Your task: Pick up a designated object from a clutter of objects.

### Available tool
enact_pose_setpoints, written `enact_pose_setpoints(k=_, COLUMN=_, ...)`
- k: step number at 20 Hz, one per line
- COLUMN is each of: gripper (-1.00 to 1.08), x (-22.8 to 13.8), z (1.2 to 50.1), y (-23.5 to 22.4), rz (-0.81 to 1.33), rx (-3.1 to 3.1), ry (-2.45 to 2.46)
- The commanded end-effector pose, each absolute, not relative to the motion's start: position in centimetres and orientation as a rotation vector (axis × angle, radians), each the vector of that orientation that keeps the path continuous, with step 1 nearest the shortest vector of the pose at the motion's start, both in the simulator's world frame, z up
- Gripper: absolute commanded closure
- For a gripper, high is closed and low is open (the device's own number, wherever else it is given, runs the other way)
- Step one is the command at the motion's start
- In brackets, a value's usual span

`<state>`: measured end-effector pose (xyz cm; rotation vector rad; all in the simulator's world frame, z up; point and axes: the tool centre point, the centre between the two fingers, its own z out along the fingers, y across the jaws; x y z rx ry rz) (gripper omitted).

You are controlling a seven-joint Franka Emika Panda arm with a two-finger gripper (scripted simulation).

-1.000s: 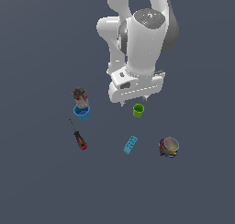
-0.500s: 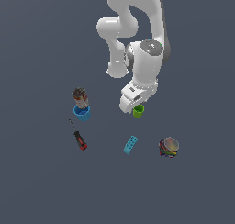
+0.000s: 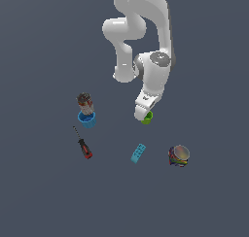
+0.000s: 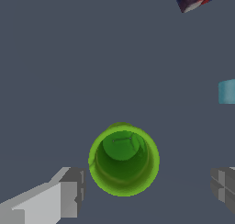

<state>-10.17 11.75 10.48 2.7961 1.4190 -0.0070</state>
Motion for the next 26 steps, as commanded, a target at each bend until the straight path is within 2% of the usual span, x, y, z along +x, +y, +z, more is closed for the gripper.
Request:
enact_pose_setpoints(k=1, gripper=-0.92, x=-10.9, z=9.8, y=12.0, rz=-0.003, rx=2.77, ry=1.476)
enact_pose_setpoints(k=12, gripper=-0.92, x=-11.5, z=8.9, y=12.3, rz=-0.002, rx=2.75, ry=1.519)
enact_pose_setpoints(k=26, gripper=-0.92, x=-11.6, z=4.4, y=12.3, rz=-0.001, rx=2.746, ry=1.526)
